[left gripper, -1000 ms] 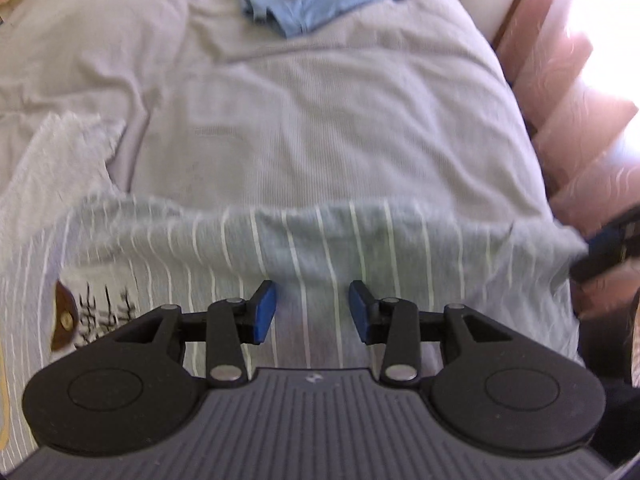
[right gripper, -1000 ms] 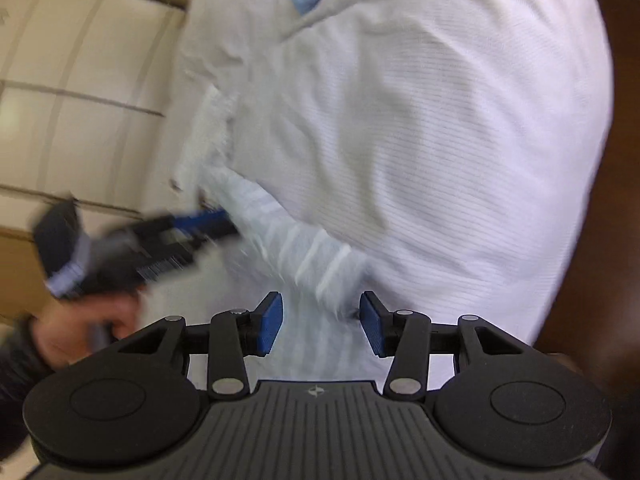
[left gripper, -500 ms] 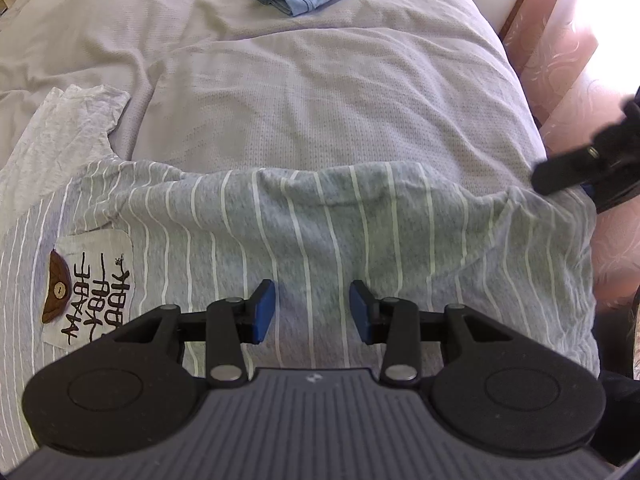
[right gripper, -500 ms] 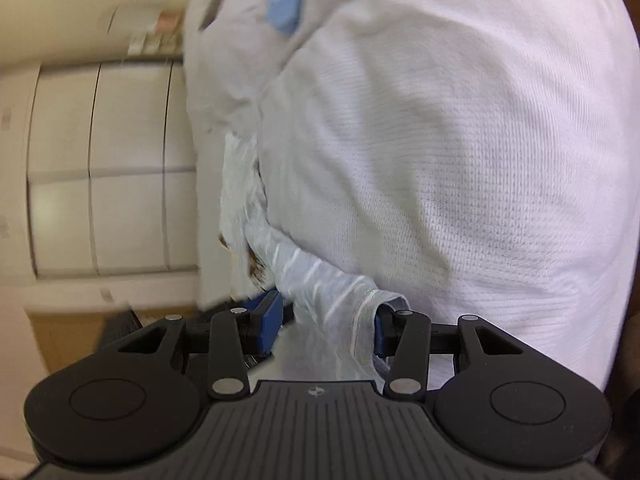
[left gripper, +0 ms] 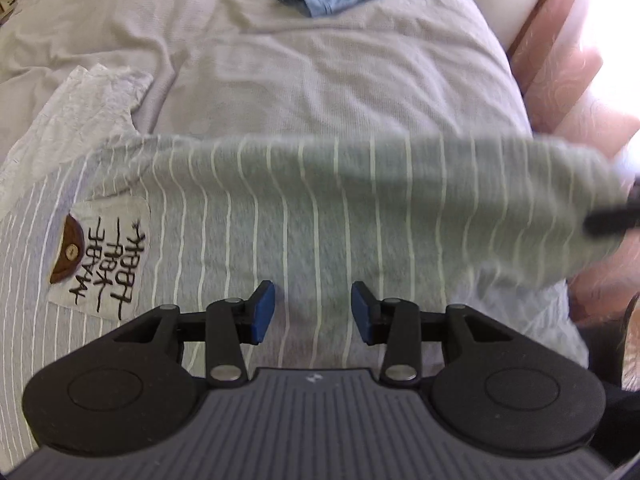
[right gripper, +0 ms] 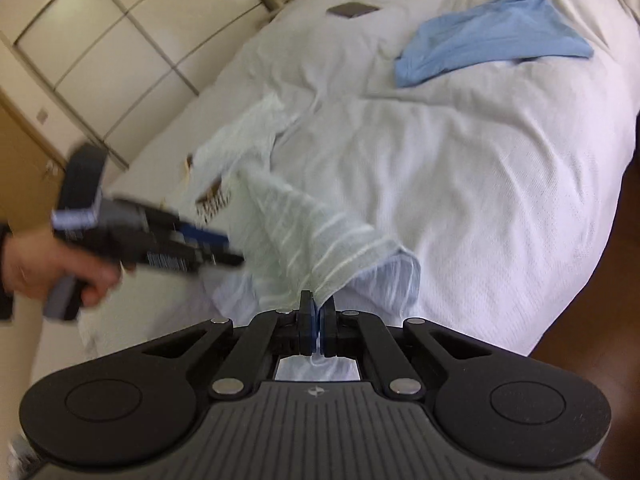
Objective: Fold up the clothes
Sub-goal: 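Grasp the striped shirt side edge with the right gripper and fold it inward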
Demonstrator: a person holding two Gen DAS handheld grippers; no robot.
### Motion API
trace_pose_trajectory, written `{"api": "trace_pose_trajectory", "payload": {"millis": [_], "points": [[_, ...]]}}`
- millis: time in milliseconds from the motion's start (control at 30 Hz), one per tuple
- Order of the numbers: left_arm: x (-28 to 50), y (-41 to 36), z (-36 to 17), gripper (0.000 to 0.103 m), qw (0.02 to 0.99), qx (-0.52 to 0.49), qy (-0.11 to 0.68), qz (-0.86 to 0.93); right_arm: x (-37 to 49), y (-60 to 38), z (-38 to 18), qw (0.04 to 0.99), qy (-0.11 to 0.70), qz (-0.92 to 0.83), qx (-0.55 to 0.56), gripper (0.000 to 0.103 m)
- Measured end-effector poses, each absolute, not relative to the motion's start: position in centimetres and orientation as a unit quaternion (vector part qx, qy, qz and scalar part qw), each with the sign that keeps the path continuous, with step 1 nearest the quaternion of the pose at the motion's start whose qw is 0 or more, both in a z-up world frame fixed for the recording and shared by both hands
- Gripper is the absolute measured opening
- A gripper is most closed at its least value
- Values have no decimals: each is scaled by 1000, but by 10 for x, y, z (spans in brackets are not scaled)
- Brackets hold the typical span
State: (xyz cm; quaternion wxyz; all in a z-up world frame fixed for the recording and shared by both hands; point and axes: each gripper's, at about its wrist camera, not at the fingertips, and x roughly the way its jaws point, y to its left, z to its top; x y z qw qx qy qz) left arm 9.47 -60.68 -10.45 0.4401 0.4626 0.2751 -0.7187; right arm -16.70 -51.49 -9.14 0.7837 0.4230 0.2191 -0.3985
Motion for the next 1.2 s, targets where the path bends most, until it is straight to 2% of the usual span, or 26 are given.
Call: {"api": "trace_pose_trajectory", "payload": {"millis": [133, 400, 567, 633, 733, 867, 1033, 1167, 1200], "points": [[96, -617, -91, 44, 458, 438, 282, -721, -150, -505, -91, 814, 250, -357, 383, 1], [94, -642, -72, 49, 480, 398, 306, -720, -117, -487, -91, 861, 307, -270, 301, 1], [77, -635, -108, 48, 439, 486, 278, -703, -120, -492, -94, 852, 291, -251, 356, 3], [78, -627, -118, 48, 430, 502, 268, -701, -132, -498, -94, 838, 274, -261, 393, 14], [87, -619, -126, 49, 429, 502, 275, -699, -161, -507, -96, 809, 246, -300, 442, 16], [95, -618, -129, 50, 429, 493, 288, -700, -191, -522, -99, 777, 214, -361, 468, 16], [94, -614, -132, 50, 421, 505, 267, -705, -209, -540, -89, 765, 166, -406, 473, 16], [96, -612, -131, 50, 423, 501, 267, -706, -201, -559, -102, 766, 189, -390, 474, 18], [96, -612, -131, 50, 424, 499, 268, -706, -193, -563, -107, 775, 207, -371, 467, 23]]}}
